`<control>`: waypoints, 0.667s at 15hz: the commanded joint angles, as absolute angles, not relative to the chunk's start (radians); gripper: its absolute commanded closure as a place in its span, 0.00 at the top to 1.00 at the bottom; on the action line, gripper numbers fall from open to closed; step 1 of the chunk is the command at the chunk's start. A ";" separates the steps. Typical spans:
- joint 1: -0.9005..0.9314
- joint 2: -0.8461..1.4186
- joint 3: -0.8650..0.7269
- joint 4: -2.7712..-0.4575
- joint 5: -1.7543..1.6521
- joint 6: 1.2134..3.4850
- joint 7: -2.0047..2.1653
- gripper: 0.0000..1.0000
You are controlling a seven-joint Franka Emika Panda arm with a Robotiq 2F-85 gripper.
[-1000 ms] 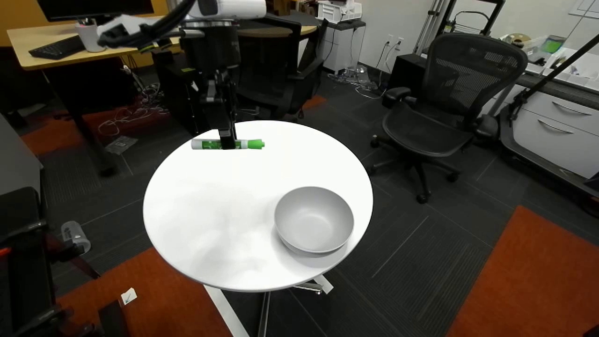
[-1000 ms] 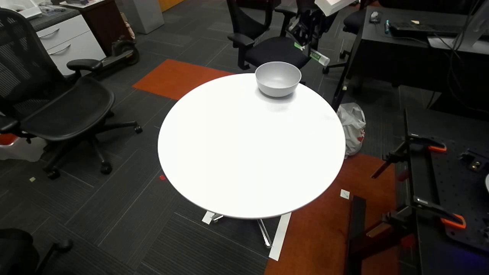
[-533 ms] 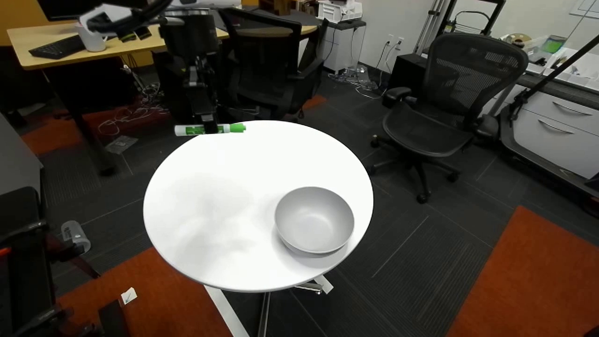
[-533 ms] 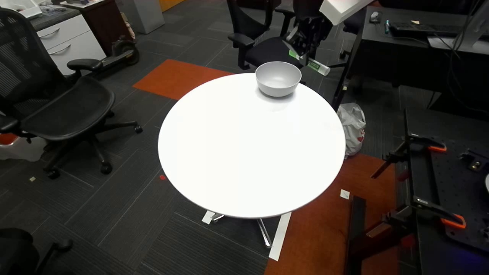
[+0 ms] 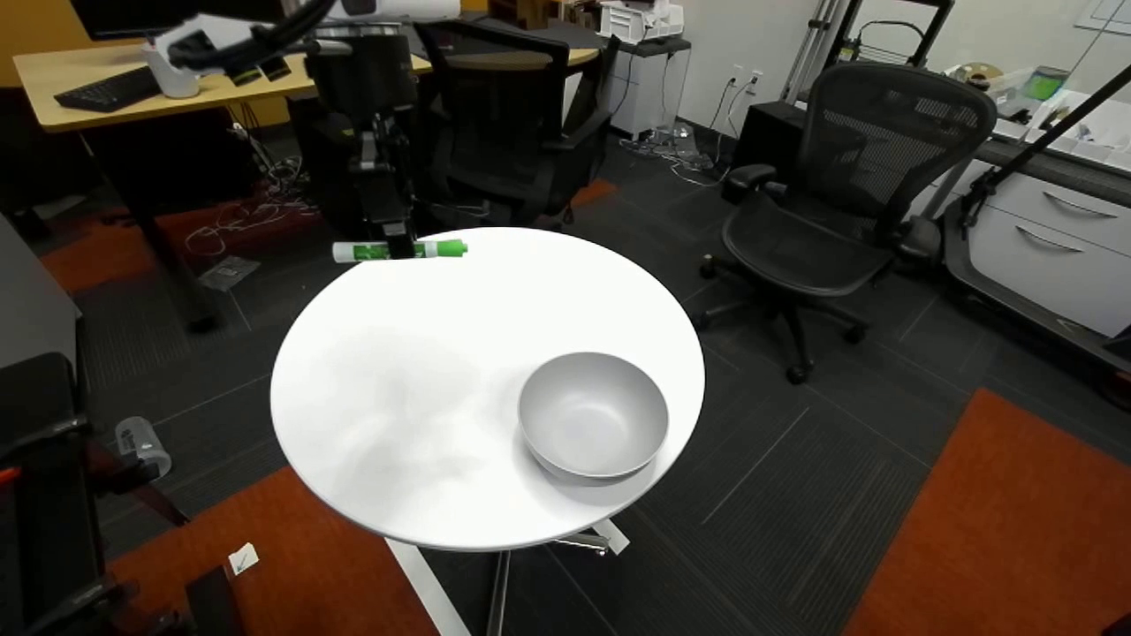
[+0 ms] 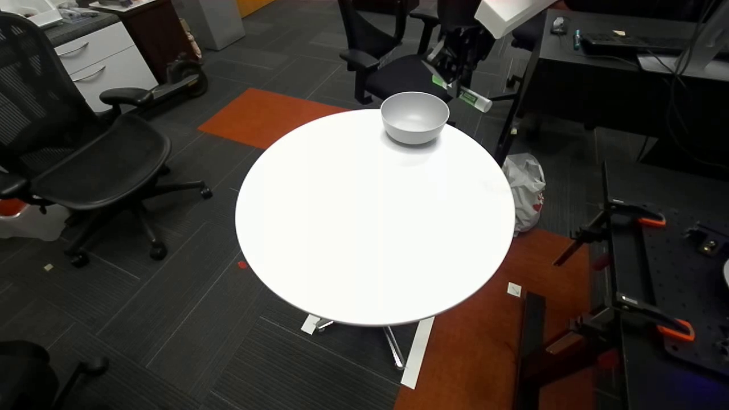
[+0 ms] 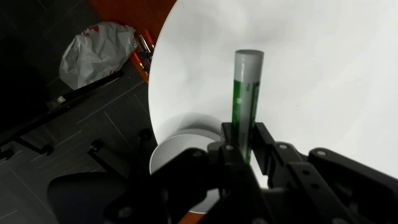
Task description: Put the green marker inside the grey bowl
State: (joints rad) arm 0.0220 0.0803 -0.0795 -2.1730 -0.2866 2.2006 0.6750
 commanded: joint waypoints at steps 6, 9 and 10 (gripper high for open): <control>-0.033 0.225 -0.130 -2.012 -0.309 2.211 0.685 0.05; -0.043 0.303 -0.151 -1.959 -0.295 2.220 0.667 0.05; -0.044 0.327 -0.157 -1.943 -0.291 2.224 0.664 0.05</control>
